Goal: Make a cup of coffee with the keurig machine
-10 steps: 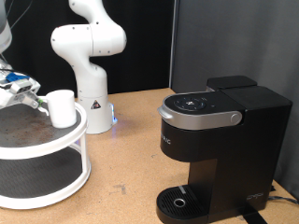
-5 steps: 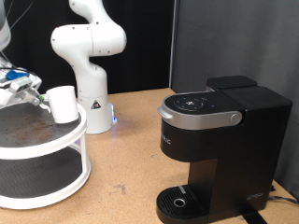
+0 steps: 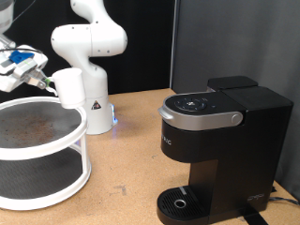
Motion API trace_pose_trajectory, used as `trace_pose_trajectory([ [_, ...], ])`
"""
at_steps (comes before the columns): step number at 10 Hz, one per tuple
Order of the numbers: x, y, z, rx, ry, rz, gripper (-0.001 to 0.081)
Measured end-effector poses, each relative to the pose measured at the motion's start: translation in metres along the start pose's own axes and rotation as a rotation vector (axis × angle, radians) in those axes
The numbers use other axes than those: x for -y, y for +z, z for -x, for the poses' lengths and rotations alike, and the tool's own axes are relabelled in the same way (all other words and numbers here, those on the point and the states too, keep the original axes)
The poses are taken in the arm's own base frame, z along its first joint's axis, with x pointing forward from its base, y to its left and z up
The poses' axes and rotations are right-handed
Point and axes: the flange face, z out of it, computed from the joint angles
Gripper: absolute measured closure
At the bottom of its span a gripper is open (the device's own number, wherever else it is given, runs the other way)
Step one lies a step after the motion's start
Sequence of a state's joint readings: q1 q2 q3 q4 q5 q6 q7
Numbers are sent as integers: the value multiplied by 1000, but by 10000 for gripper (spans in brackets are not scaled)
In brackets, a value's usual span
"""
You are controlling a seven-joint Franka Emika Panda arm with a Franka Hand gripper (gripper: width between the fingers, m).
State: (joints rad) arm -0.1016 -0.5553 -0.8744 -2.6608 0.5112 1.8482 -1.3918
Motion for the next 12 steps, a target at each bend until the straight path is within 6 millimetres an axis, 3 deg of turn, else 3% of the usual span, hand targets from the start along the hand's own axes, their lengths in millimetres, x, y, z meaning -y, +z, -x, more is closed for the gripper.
trace_pose_trajectory([
  [5,18,40,-54,18,-29,115,736],
  [10,19,57,-65,-51,8,134,736],
  [12,20,76,-74,-84,26,164,736],
])
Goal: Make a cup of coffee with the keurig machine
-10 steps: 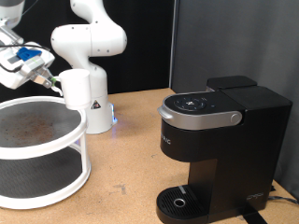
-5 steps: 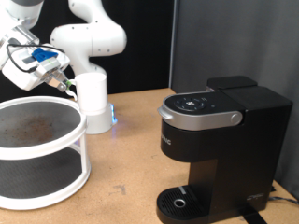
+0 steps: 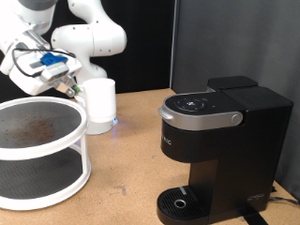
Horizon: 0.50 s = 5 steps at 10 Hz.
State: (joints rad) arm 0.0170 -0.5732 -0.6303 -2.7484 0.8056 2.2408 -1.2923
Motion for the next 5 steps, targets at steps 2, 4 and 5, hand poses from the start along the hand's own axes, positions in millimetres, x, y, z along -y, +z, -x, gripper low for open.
trace_pose_trajectory([
  [2,3,19,-6,-3,8,12,736],
  [4,5,34,-9,-5,17,18,736],
  [5,5,34,-8,-4,17,16,736],
])
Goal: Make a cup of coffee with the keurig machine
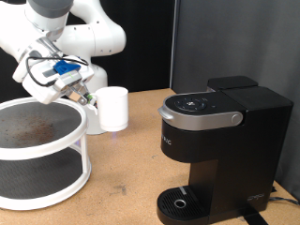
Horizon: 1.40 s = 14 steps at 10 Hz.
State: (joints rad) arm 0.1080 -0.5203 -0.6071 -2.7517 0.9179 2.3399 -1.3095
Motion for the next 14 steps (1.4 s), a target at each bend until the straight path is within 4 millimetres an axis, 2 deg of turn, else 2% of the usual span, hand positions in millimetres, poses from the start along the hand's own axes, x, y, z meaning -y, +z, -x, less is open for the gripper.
trace_pose_trajectory([
  [3,2,10,11,43,13,-55,736],
  [10,-21,90,52,165,32,39,736],
  [14,-34,121,63,186,49,65,736],
])
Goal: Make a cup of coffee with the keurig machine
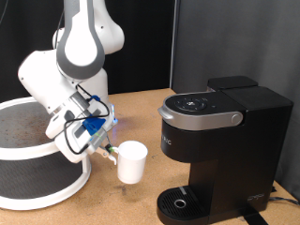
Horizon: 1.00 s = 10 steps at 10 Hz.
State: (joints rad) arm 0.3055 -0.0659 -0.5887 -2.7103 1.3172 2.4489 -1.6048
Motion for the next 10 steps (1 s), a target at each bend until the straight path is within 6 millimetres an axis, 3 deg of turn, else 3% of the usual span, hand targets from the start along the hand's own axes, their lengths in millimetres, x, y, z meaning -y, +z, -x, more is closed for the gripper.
trace_pose_trajectory([
  [6,4,19,-17,-23,-14,-14,736],
  [10,15,48,-30,-56,-21,-6,736],
])
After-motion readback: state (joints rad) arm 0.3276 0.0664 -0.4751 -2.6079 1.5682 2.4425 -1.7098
